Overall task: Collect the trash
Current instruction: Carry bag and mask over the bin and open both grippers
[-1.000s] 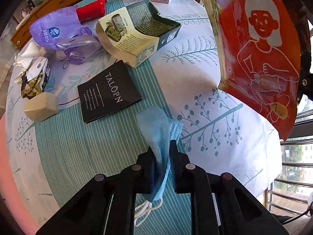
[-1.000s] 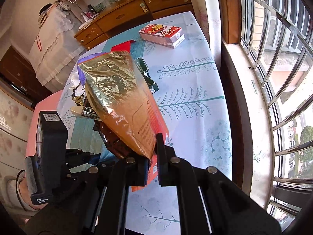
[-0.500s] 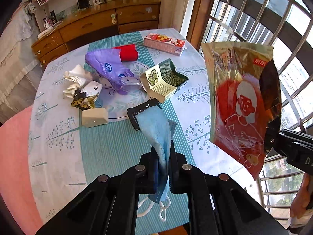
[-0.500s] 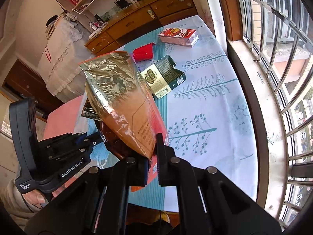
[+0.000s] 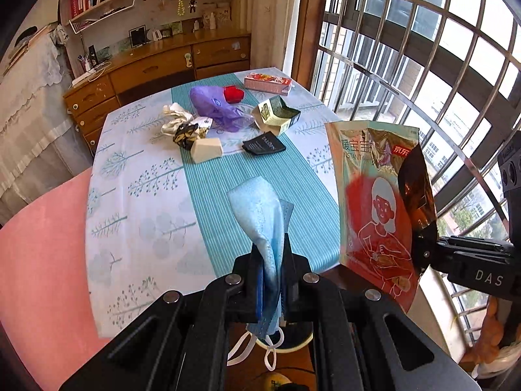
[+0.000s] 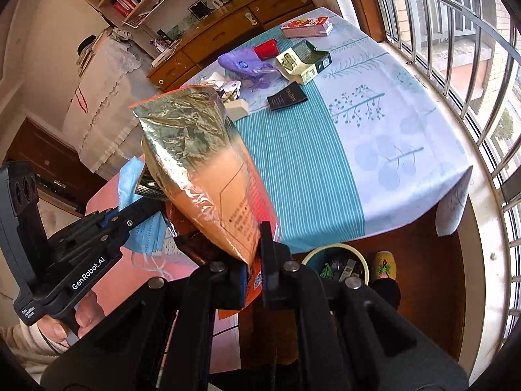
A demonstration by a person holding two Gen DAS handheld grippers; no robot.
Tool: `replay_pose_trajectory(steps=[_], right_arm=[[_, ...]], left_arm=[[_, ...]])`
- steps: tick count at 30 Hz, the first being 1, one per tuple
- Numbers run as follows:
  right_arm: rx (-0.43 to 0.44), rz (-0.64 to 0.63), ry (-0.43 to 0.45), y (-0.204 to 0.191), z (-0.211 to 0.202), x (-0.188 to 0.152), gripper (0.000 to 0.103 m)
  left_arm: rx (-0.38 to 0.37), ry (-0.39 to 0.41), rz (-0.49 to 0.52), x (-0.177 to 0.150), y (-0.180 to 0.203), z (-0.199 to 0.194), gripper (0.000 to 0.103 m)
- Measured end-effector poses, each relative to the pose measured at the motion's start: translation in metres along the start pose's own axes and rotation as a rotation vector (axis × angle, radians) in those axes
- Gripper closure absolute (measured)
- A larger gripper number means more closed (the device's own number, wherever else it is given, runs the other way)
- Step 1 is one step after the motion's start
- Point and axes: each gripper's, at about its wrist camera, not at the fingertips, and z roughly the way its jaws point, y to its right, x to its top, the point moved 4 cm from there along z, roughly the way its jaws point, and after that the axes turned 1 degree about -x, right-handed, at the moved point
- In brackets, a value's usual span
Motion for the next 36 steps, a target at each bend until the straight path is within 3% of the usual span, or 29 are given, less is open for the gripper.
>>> replay_pose_trajectory(steps=[6,12,16,22,28,36], right_arm=[[-0.031,0.043,-0.07,0.002,-0.013,-0.072,0.099],[-0.078,0.08,-0.156,0.027,-0.013,-0.121,0.099],[-0.087,0.112,-0.245,0.048,0.011,-0.152,0.099],[-0.067,0.213,-0.399,0.091,0.076,-0.21,0.099],[-0.085,0.358,-0.538,0.156,0.166,-0.261,0.099],[-0.06,0.529,-0.573,0.232,0.289,-0.284,0.099]], left_arm=[[-0.015,-0.089,0.019,-0.075,-0.001,-0.01,0.096],[-0.039,-0.182,0.012,-0.127,0.013,0.011,0.096],[-0.037,-0.251,-0.013,-0.156,0.023,0.039,0.096],[-0.011,-0.357,-0.065,-0.208,0.033,0.101,0.096],[0.033,-0.458,-0.175,-0.268,0.025,0.192,0.096],[0.04,-0.48,-0.285,-0.318,0.017,0.32,0.096]])
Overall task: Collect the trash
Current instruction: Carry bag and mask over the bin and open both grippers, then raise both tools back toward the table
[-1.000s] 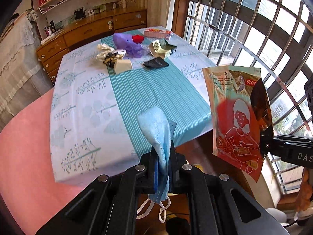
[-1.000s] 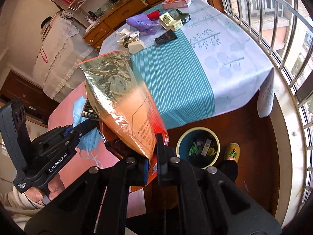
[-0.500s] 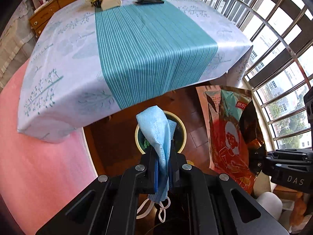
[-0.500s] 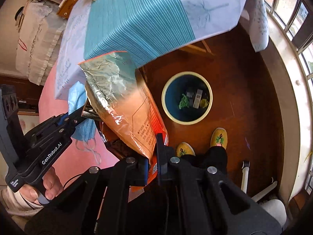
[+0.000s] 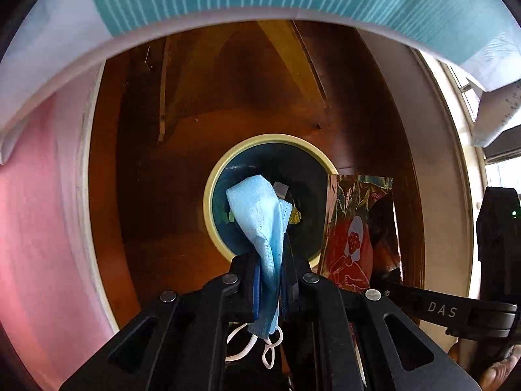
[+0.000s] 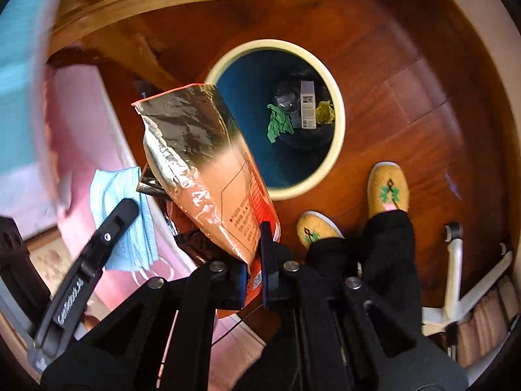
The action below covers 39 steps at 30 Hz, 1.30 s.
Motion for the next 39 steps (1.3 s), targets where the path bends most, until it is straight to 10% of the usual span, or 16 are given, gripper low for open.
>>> replay_pose_trajectory(steps=[4,8,23,39], right_arm=[[0.012,0.007,0.007,0.01,0.041,0.036,0.098],[-0.017,0.032,0.002,0.022,0.072,0.064,0.065],[-0.071,-0.078,0.071,-0.002,0.047,0.064,0.06],[-0.04,-0.149,0.192,-0.091,-0.125,-0.023,0.06]], left_arm=[[0.019,0.007,-0.015,0.018,-0.001,0.047,0.08],[0.038,-0.009,-0.007,0.034,-0.003,0.077,0.016],[0.137,0.061,-0.009,0.036,-0.027,0.03,0.016],[0.113,0.272,0.011,0.019,-0.014,-0.205,0.016]])
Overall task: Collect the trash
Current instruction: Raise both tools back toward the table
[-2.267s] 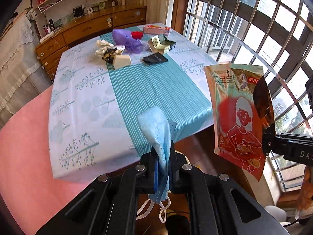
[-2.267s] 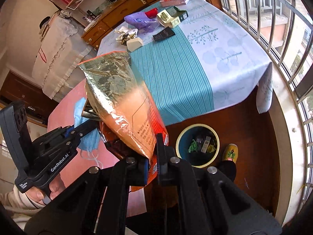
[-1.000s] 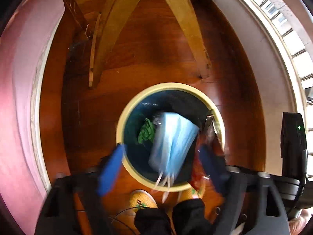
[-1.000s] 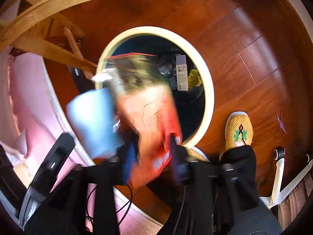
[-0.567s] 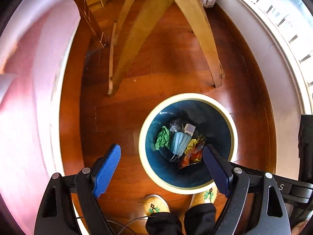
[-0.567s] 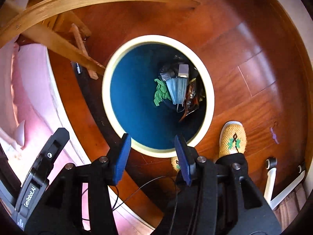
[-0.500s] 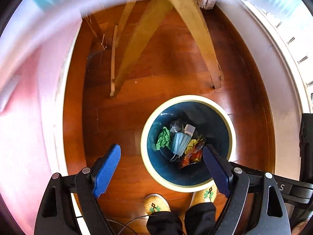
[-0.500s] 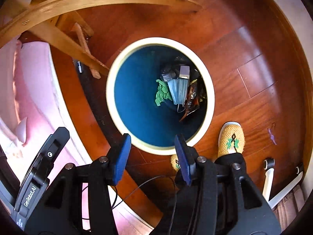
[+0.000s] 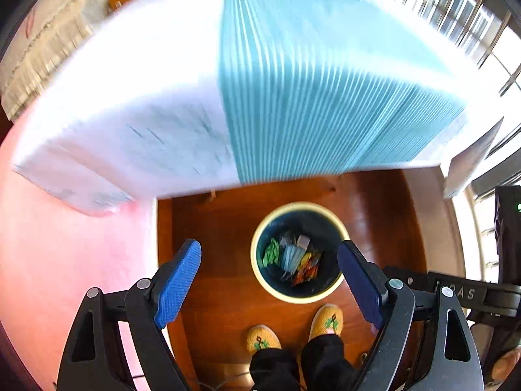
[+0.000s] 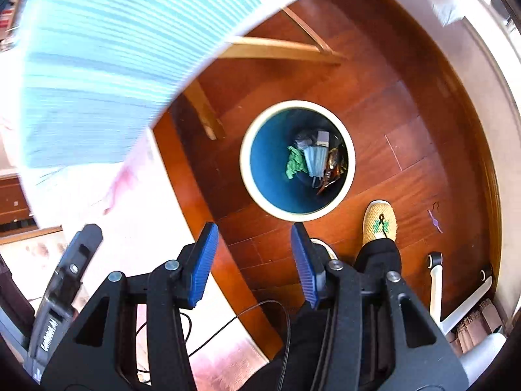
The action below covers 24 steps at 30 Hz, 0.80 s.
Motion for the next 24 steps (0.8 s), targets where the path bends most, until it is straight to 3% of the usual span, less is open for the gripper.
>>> replay_pose_trajectory(steps=[7,16,24], right_arm=[[0.034,-0.052,0.079,-0.053,-0.095,-0.026,0.06],[0.075,-0.2,0.264,-0.13,-0.205,-0.039,0.06],[0.073,-0.297,0.393,-0.182,-0.267,-0.026,0.06]], left_arm=[[-0.012,0.155,0.013,0.029,-0.01,-0.109,0.016],[-0.018,0.362,0.031,0.08,-0.022,-0.233,0.016],[-0.018,0.495,-0.001,0.125,-0.034,-0.298,0.016]])
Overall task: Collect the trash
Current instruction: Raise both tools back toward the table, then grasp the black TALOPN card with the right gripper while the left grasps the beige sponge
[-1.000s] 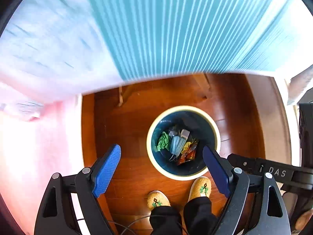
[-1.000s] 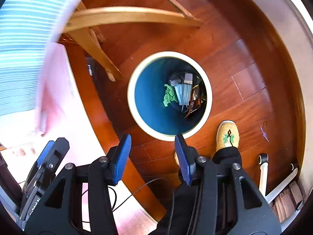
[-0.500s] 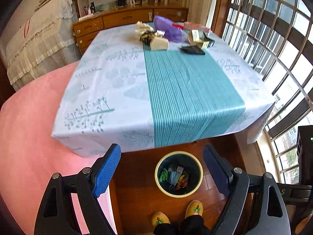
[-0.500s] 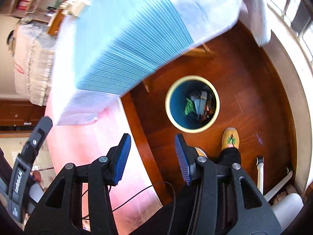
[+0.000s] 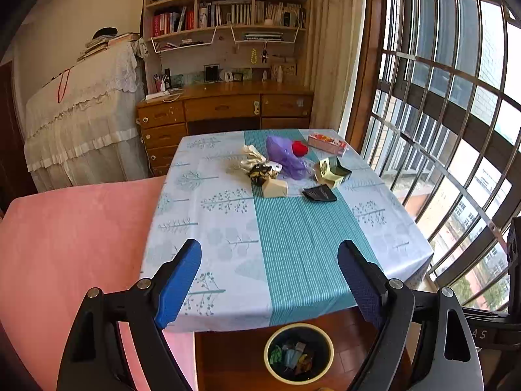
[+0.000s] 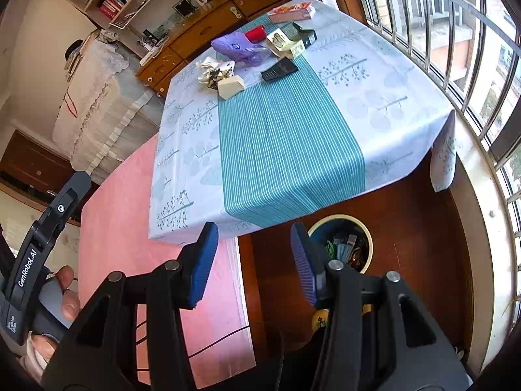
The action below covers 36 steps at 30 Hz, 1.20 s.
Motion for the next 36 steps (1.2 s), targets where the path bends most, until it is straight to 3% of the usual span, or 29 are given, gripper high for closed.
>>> replay_pose_trajectory(steps=[7,8,15,21,26,30,36], right_arm=[[-0.028,-0.105,0.074,-0.026,-0.004,0.056,0.06],[-0.034,-0.122,0.081,-0.028,0.0,0.066,0.06],[-0.081,-0.287,0.086,-0.021,0.06,0.149,0.057],[-0.063,-0.517,-0.017,-0.001,0.153,0.221,0.05],[-0.018,-0.723,-0.136,0.006,0.228,0.26,0.042],[0.01,-0.925,-0.21,0.002,0.279,0.274,0.038],[0.087,-1.27,-0.313,0.0,0.329,0.276,0.034]], left_arm=[[-0.015,-0.031,-0.023,0.037,-0.006,0.017,0.022],[-0.012,-0.039,-0.026,0.041,-0.008,0.029,0.025],[0.029,-0.126,-0.048,0.058,-0.014,0.117,0.027],[0.072,-0.221,-0.096,0.071,-0.006,0.217,0.027],[0.104,-0.31,-0.173,0.076,0.002,0.291,0.027],[0.144,-0.366,-0.226,0.075,0.006,0.339,0.027],[0.166,-0.441,-0.265,0.061,0.007,0.377,0.027]])
